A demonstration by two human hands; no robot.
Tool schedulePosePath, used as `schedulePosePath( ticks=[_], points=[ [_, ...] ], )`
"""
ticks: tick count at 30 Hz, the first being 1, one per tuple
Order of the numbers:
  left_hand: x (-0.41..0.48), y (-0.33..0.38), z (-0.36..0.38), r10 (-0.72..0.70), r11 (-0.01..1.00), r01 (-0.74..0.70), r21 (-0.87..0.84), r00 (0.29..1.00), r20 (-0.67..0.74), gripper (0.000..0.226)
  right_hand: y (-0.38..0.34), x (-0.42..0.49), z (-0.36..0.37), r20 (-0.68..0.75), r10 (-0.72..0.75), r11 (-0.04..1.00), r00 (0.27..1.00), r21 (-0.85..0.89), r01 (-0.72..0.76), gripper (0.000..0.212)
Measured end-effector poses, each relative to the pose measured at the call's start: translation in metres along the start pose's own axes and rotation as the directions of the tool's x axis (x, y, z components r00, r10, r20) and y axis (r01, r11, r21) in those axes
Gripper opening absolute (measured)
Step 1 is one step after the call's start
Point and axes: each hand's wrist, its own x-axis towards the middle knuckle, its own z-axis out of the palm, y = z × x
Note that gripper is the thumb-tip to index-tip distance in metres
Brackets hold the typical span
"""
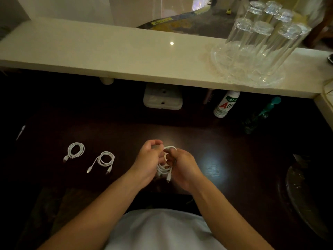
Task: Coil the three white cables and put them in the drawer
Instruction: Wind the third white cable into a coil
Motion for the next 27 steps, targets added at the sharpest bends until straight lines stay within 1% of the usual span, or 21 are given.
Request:
schedulePosePath(
  ticks=[1,3,4,6,8,11,13,14,15,17,18,19,22,23,24,25,27],
  points=[
    [0.004,-0.005,-0.004,-0.027,0.994,0.023,-0.109,0.999,-0.037,0.011,0.003,0.006,0.004,-0.025,0.029,0.999,0.999,-0.016,-0.030,0.032],
    [0.012,-0.014,-0.014,-0.096,0.940,0.063,-0.336,0.992,-0.082,0.013,0.006,0.021,0.010,-0.065,0.122,0.992,0.990,0.007,-0.122,0.029],
    [0.017,-0.017,-0.020,-0.129,0.909,0.084,-0.409,0.988,-0.084,0.015,0.006,0.028,0.014,-0.069,0.176,0.984,0.982,0.022,-0.174,0.027],
    [0.026,-0.022,-0.034,-0.186,0.884,0.133,-0.448,0.980,-0.075,0.015,0.009,0.044,0.018,-0.047,0.263,0.964,0.964,0.032,-0.262,0.023],
    [0.033,-0.024,-0.050,-0.227,0.898,0.179,-0.402,0.971,-0.073,0.014,0.017,0.060,0.018,-0.040,0.310,0.950,0.950,-0.035,-0.312,0.025],
    [0.043,-0.027,-0.073,-0.217,0.965,0.185,-0.186,0.962,-0.165,0.016,0.030,0.083,0.020,-0.139,0.298,0.910,0.944,-0.257,-0.325,0.030],
    [0.054,-0.036,-0.084,-0.219,0.973,0.201,-0.110,0.957,-0.189,0.010,0.035,0.094,0.026,-0.172,0.268,0.886,0.948,-0.342,-0.313,0.028],
    [0.061,-0.040,-0.089,-0.219,0.975,0.204,-0.092,0.956,-0.194,0.003,0.037,0.099,0.029,-0.184,0.255,0.875,0.949,-0.375,-0.307,0.026],
    [0.069,-0.045,-0.095,-0.220,0.975,0.213,-0.056,0.951,-0.216,0.015,0.040,0.103,0.031,-0.201,0.231,0.861,0.952,-0.413,-0.297,0.024],
    [0.084,-0.052,-0.106,-0.229,0.971,0.240,0.021,0.945,-0.232,0.056,0.045,0.113,0.033,-0.234,0.168,0.822,0.957,-0.503,-0.268,0.022],
    [0.090,-0.056,-0.111,-0.227,0.968,0.246,0.054,0.946,-0.232,0.070,0.047,0.117,0.033,-0.241,0.134,0.800,0.961,-0.546,-0.248,0.021],
    [0.093,-0.056,-0.113,-0.225,0.965,0.248,0.081,0.949,-0.222,0.074,0.049,0.120,0.033,-0.249,0.104,0.777,0.963,-0.584,-0.235,0.021],
    [0.088,-0.037,-0.116,-0.194,0.963,0.227,0.143,0.957,-0.215,0.068,0.053,0.125,0.026,-0.276,0.044,0.699,0.960,-0.678,-0.226,0.015],
    [0.087,-0.034,-0.117,-0.202,0.958,0.238,0.160,0.956,-0.212,0.068,0.055,0.126,0.023,-0.269,0.028,0.667,0.963,-0.713,-0.218,0.016],
    [0.086,-0.032,-0.119,-0.209,0.955,0.245,0.167,0.956,-0.208,0.068,0.057,0.126,0.019,-0.255,0.014,0.640,0.967,-0.741,-0.205,0.023],
    [0.087,-0.031,-0.123,-0.213,0.951,0.249,0.181,0.957,-0.197,0.068,0.058,0.126,0.016,-0.245,0.009,0.623,0.969,-0.757,-0.197,0.029],
    [0.087,-0.029,-0.128,-0.226,0.947,0.262,0.184,0.954,-0.198,0.063,0.059,0.122,0.014,-0.244,0.004,0.627,0.970,-0.755,-0.193,0.025]
  ],
)
